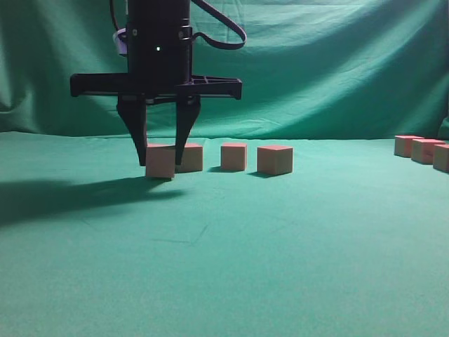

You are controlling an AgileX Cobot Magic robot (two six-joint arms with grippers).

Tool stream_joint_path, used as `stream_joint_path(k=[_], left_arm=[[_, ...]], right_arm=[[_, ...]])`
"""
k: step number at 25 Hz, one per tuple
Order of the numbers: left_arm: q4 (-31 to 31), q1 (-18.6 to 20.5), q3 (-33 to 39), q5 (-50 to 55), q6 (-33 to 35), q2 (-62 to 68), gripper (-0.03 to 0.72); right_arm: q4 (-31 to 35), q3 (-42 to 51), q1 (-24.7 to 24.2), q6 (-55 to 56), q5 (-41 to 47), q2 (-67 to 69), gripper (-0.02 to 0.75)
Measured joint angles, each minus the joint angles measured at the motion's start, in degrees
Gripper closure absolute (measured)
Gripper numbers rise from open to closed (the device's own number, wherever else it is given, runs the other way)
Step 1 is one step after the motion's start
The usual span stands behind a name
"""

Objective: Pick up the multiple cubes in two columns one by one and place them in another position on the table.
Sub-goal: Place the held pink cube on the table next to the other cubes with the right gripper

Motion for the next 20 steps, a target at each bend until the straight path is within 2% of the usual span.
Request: stream_joint_path(k=[13,14,20], left_arm=[[0.0,0.0,0.0,0.0,0.0,0.0,0.688],[0.0,0.0,0.0,0.0,0.0,0.0,0.688],[0.0,0.0,0.0,0.0,0.0,0.0,0.688]], right_arm=[[0.2,0.0,0.0,-1.4,0.0,0.0,0.484],[0.3,0.0,0.0,-1.6,0.0,0.0,0.438],[0.7,0.0,0.0,-2.1,0.0,0.0,0.439]])
